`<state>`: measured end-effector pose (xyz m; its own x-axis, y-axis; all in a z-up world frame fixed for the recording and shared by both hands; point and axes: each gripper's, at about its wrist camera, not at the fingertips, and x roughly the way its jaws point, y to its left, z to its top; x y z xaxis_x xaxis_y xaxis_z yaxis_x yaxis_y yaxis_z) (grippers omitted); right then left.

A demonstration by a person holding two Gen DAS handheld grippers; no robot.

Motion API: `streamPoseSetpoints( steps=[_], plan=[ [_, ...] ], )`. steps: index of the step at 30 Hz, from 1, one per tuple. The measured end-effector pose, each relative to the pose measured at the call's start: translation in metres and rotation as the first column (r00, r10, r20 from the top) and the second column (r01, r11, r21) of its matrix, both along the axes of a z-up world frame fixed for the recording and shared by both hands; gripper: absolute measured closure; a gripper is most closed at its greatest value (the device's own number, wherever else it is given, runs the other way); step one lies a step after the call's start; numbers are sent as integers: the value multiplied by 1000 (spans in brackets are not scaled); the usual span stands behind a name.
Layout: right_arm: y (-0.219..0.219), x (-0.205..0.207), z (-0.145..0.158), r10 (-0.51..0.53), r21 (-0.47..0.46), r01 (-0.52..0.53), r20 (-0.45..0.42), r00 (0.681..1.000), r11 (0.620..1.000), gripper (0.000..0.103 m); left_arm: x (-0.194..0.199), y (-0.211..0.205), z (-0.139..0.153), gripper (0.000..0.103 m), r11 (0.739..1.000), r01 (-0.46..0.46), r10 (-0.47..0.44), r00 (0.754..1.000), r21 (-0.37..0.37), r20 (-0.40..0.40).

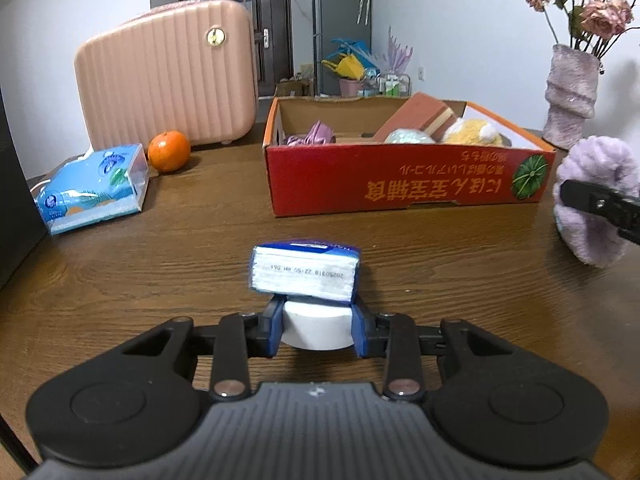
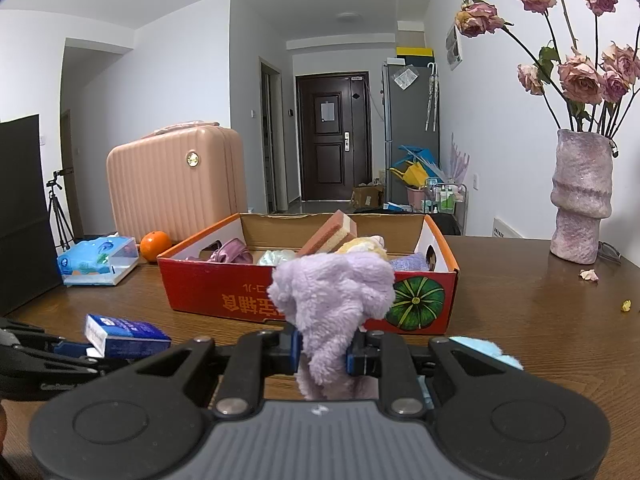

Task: Organize soft objects
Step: 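Close the left tool on the white foam wedge and lift it, then carry the wedge with the left tool and headband with the right tool over the box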

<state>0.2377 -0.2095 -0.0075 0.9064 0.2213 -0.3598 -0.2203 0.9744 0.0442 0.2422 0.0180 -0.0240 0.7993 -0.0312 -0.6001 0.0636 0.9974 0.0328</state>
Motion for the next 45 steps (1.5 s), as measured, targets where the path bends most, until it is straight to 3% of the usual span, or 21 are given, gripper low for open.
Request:
streamPoseSetpoints(
  steps=[29,45],
  plan=[
    [4,-2,1,17,0,-17,7,1000,1000,83,-70,-18,43,70,998,6,10,966,-59,259],
    [-2,-6,6,38,19,-39,40,998,999,83,-47,-39,61,70,998,5,16,954,-70,298]
  ],
)
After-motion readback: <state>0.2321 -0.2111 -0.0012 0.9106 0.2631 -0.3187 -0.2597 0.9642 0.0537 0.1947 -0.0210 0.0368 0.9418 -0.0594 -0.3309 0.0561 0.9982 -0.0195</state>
